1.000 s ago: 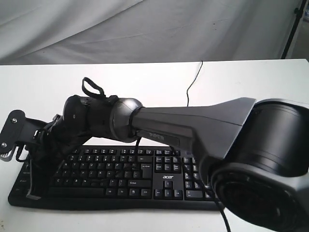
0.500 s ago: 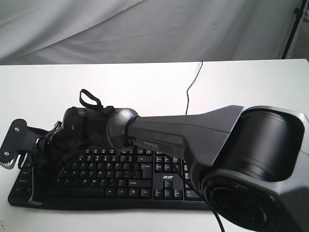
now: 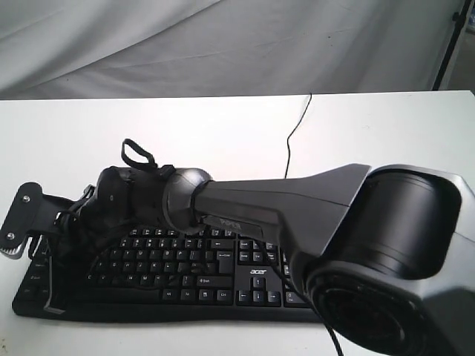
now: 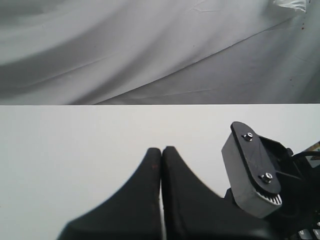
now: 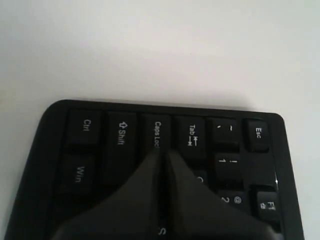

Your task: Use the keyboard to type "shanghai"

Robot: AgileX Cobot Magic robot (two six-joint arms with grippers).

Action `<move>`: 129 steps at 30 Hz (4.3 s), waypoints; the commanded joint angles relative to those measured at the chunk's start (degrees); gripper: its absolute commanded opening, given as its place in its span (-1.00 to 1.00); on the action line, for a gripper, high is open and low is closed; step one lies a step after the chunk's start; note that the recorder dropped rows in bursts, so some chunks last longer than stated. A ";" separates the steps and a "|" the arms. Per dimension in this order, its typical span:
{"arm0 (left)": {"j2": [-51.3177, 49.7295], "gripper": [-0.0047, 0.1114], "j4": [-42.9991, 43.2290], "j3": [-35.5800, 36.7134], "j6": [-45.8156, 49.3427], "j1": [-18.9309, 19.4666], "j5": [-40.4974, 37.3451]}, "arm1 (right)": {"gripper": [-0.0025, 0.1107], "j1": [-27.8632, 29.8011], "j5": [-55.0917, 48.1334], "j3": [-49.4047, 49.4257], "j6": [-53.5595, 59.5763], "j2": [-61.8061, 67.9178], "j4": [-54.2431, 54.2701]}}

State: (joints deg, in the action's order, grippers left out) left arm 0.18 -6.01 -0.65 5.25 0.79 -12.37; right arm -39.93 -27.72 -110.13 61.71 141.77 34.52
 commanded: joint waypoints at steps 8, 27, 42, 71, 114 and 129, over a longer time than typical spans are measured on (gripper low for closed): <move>-0.18 -0.91 -0.23 0.03 -0.07 -0.23 0.14 | -0.96 4.06 -11.89 0.29 -3.29 -9.63 -5.99; -0.18 -0.91 -0.23 0.03 -0.07 -0.23 0.14 | -0.96 13.23 -2.39 28.78 25.11 -17.64 20.00; -0.18 -0.91 -0.23 0.03 -0.07 -0.23 0.14 | -0.96 13.42 -1.75 29.69 28.04 -17.40 22.76; -0.18 -0.91 -0.23 0.03 -0.07 -0.23 0.14 | -0.96 13.04 -1.85 30.36 30.31 -15.69 23.35; -0.18 -0.91 -0.23 0.03 -0.07 -0.23 0.14 | -0.96 13.16 17.67 53.79 20.28 -61.01 26.57; -0.18 -0.91 -0.23 0.03 -0.07 -0.23 0.14 | -0.96 13.16 17.43 56.32 19.92 -94.21 32.25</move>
State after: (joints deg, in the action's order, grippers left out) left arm 0.18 -6.01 -0.65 5.25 0.79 -12.37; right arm -26.86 -9.98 -54.25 81.88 51.75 66.24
